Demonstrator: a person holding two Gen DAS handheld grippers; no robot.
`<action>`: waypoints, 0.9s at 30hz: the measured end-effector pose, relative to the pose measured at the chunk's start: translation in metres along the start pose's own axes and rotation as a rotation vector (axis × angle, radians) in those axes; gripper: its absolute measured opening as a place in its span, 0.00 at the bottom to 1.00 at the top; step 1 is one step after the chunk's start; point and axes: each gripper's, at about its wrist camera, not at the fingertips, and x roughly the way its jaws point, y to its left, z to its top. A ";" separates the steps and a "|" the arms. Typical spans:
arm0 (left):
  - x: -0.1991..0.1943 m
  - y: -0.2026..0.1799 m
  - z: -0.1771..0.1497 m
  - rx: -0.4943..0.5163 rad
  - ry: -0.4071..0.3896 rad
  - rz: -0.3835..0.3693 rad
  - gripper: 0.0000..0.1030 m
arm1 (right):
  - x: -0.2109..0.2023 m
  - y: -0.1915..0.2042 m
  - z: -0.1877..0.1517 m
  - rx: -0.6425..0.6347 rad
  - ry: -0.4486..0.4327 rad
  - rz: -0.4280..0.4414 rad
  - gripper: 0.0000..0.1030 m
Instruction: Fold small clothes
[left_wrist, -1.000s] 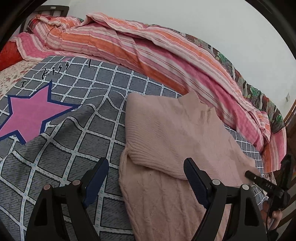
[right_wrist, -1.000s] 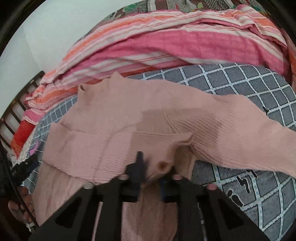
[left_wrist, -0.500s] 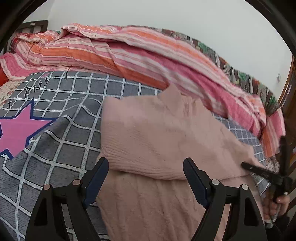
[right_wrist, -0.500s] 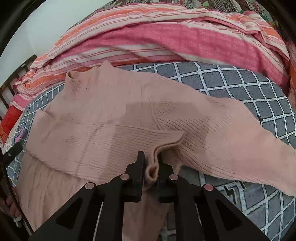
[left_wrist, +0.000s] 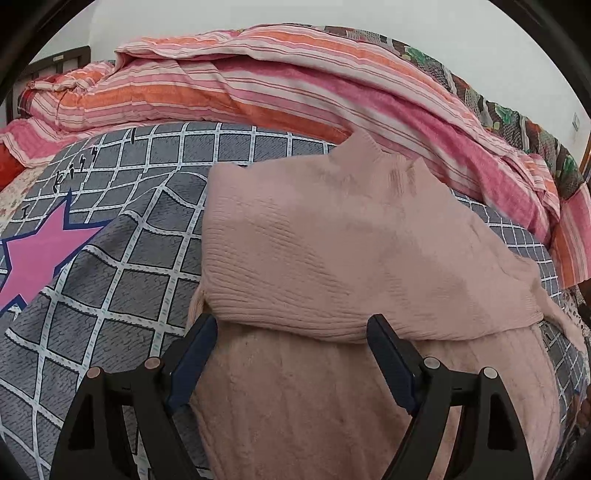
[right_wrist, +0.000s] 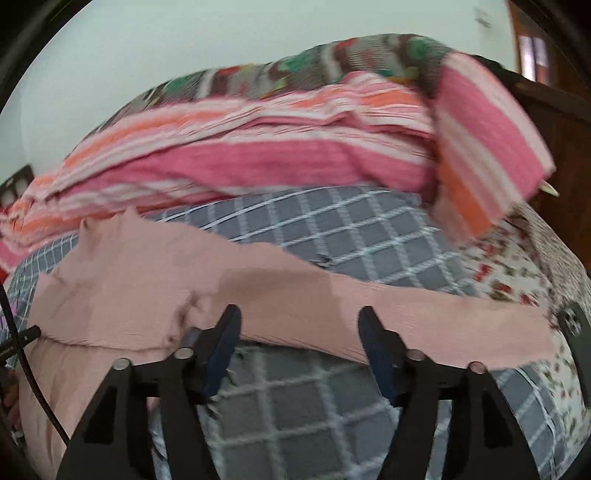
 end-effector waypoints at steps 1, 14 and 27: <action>0.000 0.001 0.000 -0.002 0.000 -0.004 0.80 | -0.002 -0.012 -0.004 0.021 0.004 -0.011 0.69; -0.013 0.025 0.003 -0.127 -0.062 -0.065 0.80 | 0.017 -0.138 -0.042 0.269 0.112 -0.045 0.70; -0.007 0.024 0.005 -0.151 -0.064 -0.071 0.80 | 0.045 -0.155 -0.019 0.307 0.132 -0.065 0.26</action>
